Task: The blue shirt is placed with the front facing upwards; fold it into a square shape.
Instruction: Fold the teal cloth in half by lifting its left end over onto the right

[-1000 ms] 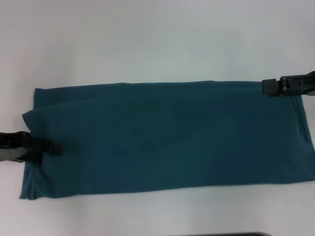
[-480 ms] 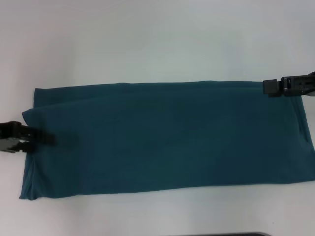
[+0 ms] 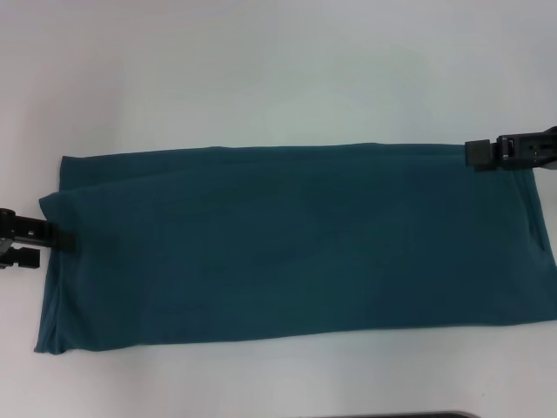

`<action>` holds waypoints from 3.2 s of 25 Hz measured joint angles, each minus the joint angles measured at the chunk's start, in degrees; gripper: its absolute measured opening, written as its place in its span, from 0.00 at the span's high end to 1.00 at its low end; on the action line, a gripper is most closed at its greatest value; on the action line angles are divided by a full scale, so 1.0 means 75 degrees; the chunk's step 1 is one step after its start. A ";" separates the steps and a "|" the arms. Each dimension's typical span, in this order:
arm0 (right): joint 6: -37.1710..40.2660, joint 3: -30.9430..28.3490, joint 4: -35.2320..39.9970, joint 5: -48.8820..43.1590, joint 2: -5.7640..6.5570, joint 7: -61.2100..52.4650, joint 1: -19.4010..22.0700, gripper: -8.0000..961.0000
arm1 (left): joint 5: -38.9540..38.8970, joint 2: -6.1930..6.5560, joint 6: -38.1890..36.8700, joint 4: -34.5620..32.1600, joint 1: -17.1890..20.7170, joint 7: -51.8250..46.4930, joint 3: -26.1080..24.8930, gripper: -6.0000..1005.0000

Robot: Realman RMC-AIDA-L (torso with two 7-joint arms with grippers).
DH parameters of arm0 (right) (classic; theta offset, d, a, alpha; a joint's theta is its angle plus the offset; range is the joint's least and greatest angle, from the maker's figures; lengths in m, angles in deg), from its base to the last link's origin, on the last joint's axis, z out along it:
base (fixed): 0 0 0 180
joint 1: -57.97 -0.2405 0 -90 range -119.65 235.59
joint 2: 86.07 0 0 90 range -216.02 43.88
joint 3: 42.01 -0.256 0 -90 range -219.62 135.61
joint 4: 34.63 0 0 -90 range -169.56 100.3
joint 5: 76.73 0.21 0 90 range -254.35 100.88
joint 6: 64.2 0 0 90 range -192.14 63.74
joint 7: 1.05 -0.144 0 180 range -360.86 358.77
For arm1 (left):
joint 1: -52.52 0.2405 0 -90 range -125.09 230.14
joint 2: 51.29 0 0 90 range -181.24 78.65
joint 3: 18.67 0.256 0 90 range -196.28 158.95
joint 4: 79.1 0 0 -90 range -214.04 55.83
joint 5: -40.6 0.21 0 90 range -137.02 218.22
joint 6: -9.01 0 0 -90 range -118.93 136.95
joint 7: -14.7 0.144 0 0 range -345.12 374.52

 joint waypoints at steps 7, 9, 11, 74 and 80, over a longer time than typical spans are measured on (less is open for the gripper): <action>-0.0056 0.0000 0.0009 0.0001 0.0003 0.0031 -0.0003 0.07 | 0.0489 0.0076 0.0447 -0.0541 -0.0169 -0.0219 0.0000 0.27; -0.0066 0.0000 0.0011 0.0000 0.0010 0.0015 -0.0006 0.07 | 0.0524 0.0075 0.0535 -0.0648 -0.0212 -0.0218 0.0002 0.27; -0.0067 0.0000 0.0010 0.0001 0.0011 -0.0001 -0.0011 0.07 | 0.0547 0.0067 0.0579 -0.0718 -0.0240 -0.0214 0.0008 0.27; -0.0071 0.0000 0.0015 0.0001 0.0023 -0.0010 0.0050 0.07 | 0.0591 -0.0081 0.0775 -0.1271 -0.0489 -0.0140 0.0416 0.27; -0.0071 0.0001 0.0014 0.0000 0.0024 -0.0010 0.0045 0.07 | 0.0546 -0.0121 0.0778 -0.1365 -0.0519 -0.0129 0.0515 0.27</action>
